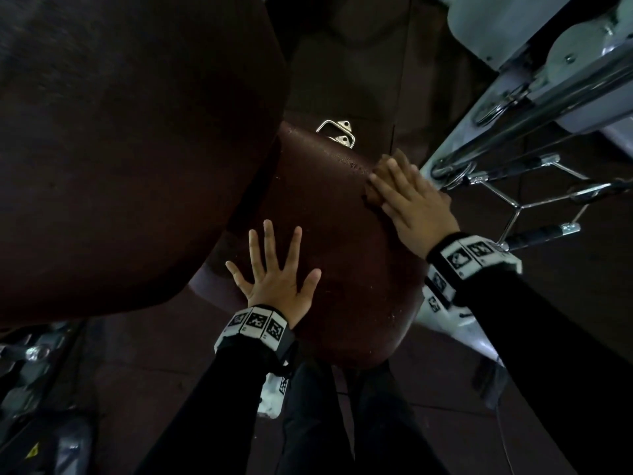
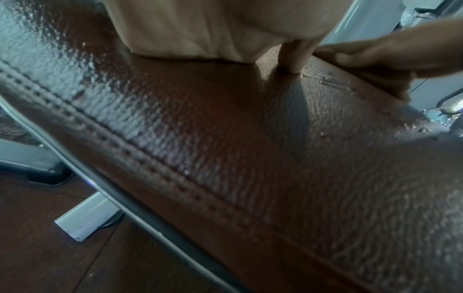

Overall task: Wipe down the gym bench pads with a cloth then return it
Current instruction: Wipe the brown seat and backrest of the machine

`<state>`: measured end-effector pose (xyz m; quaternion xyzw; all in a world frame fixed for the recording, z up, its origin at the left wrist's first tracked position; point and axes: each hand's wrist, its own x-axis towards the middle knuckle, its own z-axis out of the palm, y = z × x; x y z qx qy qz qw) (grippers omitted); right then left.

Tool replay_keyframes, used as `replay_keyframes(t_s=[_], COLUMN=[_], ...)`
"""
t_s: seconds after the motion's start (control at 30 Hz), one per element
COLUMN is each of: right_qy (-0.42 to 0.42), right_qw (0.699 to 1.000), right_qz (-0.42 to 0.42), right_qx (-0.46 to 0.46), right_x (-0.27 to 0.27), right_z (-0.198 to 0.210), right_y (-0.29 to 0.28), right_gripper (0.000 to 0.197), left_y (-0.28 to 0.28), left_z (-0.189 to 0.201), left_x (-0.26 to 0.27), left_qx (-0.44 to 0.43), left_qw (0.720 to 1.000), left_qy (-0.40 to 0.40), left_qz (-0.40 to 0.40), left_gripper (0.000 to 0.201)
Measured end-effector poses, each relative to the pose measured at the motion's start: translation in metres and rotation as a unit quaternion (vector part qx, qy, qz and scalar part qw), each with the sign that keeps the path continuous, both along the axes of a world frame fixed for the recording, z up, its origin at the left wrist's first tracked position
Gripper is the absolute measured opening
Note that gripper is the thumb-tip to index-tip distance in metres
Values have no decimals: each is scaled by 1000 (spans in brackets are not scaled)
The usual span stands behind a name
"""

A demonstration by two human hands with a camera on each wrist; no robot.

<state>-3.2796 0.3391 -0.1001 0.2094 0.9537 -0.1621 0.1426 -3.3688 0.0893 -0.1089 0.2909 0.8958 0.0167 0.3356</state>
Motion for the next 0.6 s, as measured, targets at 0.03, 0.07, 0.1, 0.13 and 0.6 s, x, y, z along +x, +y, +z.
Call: replay_keyframes(t_s=[0.03,0.07,0.1,0.13,0.6], right_qy=[3,10,15,17,31], right_qw=[1000,1000,999,998,998], right_qz=[8,18,34,55,11], right_qx=[-1,-1,1,3,-61], right_x=[-10,-16,-18,-15,44], right_z=[2,5,7,8,12], right_y=[-7,-17,-29,-42,-6], right_gripper=[50,50,51,51,55], left_y=[0,0,0,0,1], left_z=[0,0,1,1,0], left_x=[0,0,0,0,0], left_qx=[0,1,2,1,-7], left_qw=[1000,1000,1000,1000,1000], left_qy=[-1,-4,-7,-9,-16], left_qz=[1,1,0,0,2], left_gripper=[72,72,72,72,72])
